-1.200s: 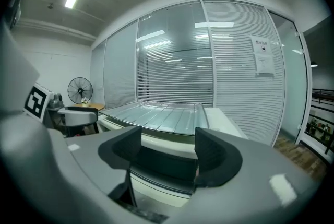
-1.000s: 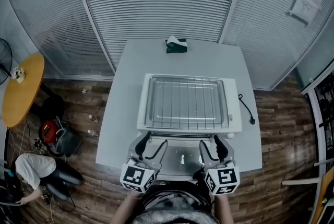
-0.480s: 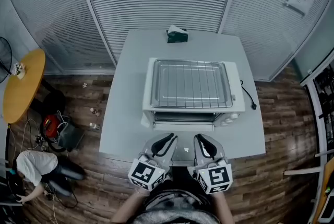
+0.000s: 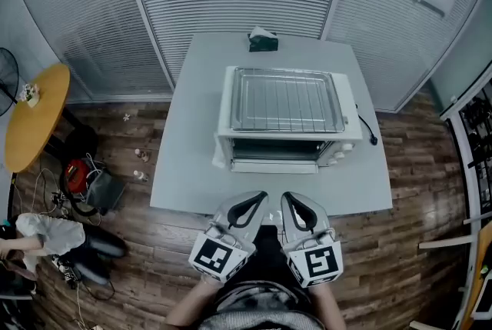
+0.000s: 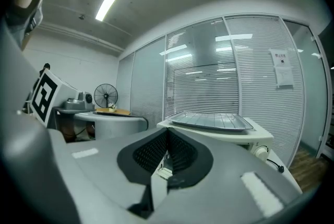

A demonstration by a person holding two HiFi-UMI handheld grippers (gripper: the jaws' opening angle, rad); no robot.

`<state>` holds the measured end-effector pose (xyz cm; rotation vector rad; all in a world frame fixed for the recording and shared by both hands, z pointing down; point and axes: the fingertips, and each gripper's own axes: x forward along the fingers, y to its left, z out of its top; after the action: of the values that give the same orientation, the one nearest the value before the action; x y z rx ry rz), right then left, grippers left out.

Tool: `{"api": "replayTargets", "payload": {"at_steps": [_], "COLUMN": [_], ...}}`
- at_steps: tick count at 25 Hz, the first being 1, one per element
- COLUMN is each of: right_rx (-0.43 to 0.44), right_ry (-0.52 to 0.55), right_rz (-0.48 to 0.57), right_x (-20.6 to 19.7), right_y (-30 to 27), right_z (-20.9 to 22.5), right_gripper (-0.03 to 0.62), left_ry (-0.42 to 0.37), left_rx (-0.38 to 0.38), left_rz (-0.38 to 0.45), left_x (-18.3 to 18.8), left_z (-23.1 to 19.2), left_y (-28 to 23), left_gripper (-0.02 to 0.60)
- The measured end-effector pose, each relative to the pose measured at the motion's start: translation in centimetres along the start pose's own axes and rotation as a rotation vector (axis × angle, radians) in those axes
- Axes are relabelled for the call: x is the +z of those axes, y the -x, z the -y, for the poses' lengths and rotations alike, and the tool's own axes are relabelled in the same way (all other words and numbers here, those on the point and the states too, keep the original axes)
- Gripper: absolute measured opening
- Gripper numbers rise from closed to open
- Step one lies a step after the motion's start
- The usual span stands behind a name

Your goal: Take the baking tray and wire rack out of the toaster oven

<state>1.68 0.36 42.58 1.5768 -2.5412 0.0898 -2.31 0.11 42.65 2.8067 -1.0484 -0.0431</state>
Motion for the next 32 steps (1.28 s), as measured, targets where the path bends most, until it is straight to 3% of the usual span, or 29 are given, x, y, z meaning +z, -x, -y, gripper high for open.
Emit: {"api": "replayTargets", "payload": {"at_steps": [11, 32], "right_rx": [0.065, 0.178], "right_ry": [-0.001, -0.015], "right_rz": [0.1, 0.071], "right_x": [4.0, 4.0], "right_y": [1.2, -0.7], "right_z": [0.0, 4.8], "right_gripper": [0.002, 0.0], "left_ry": [-0.019, -0.022], "left_rx": [0.042, 0.16], "left_rz": [0.039, 0.009], "left_x": [3.7, 4.0], "left_z": [2.0, 1.3], "left_y": [-0.1, -5.3], "left_gripper": [0.005, 0.004]}}
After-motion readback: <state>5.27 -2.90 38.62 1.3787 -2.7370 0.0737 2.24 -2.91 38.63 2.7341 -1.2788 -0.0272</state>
